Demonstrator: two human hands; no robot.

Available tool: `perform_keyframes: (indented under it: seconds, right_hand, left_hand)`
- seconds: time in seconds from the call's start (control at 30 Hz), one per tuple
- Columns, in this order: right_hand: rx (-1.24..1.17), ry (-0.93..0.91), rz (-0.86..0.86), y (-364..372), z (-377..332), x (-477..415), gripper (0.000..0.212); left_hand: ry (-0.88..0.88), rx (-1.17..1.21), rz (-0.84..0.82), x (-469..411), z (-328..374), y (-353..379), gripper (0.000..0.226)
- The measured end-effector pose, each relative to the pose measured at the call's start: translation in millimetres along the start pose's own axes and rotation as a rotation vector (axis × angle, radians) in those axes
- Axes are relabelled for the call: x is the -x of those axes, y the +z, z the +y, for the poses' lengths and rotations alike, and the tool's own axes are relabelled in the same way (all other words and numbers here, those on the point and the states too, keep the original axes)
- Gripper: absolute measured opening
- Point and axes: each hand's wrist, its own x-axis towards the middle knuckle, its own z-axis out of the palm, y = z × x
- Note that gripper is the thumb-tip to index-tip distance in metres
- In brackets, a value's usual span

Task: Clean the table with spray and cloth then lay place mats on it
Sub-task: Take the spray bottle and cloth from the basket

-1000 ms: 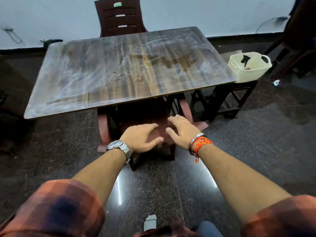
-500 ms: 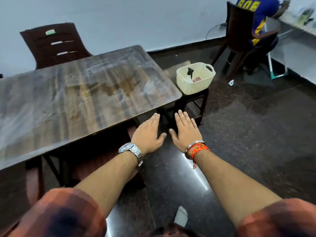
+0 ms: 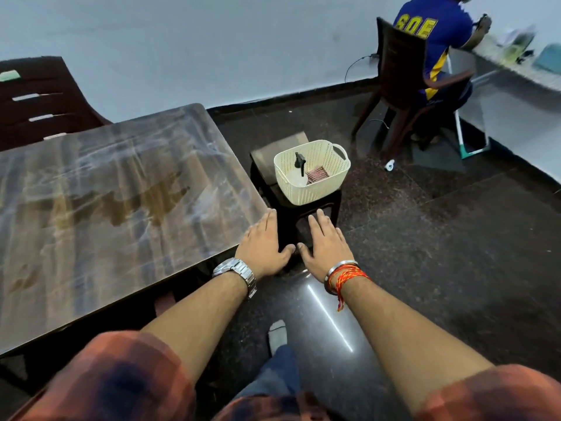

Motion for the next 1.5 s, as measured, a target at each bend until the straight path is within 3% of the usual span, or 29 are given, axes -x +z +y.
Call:
perform_keyframes:
  seconds: [0.2, 0.37, 0.53, 0.8, 0.93, 1.1, 1.2, 1.33, 1.43, 1.5]
  right_hand:
    - [-0.007, 0.029, -0.073, -21, 38, -103, 0.071]
    - [0.008, 0.036, -0.038, -31, 63, -188, 0.071]
    - [0.040, -0.065, -0.064, -22, 75, -254, 0.075]
    - [-0.071, -0.133, -0.338, 5, 122, -373, 0.075]
    - [-0.189, -0.054, -0.394, 14, 134, -410, 0.069]
    - [-0.402, 0.053, -0.543, 34, 139, -443, 0.041]
    - [-0.475, 0.103, -0.590, 44, 140, -457, 0.045]
    - [-0.464, 0.130, -0.586, 56, 141, -478, 0.071]
    - [-0.508, 0.109, -0.617, 64, 142, -489, 0.070]
    - [-0.502, 0.083, -0.637, 68, 143, -497, 0.060]
  left_hand:
    - [-0.021, 0.020, -0.071, -119, 3, -2, 0.095]
    - [-0.015, 0.004, -0.051, -210, 0, -6, 0.095]
    - [-0.064, -0.040, -0.095, -261, -6, 10, 0.095]
    - [-0.293, 0.014, -0.217, -347, -13, 46, 0.100]
    - [-0.390, 0.059, -0.266, -371, -9, 56, 0.101]
    - [-0.539, 0.209, -0.295, -392, 1, 74, 0.097]
    - [-0.552, 0.241, -0.320, -399, 7, 88, 0.097]
    - [-0.594, 0.257, -0.296, -415, 4, 101, 0.088]
    - [-0.630, 0.323, -0.258, -426, 3, 113, 0.076]
    - [-0.643, 0.278, -0.193, -431, 0, 118, 0.056]
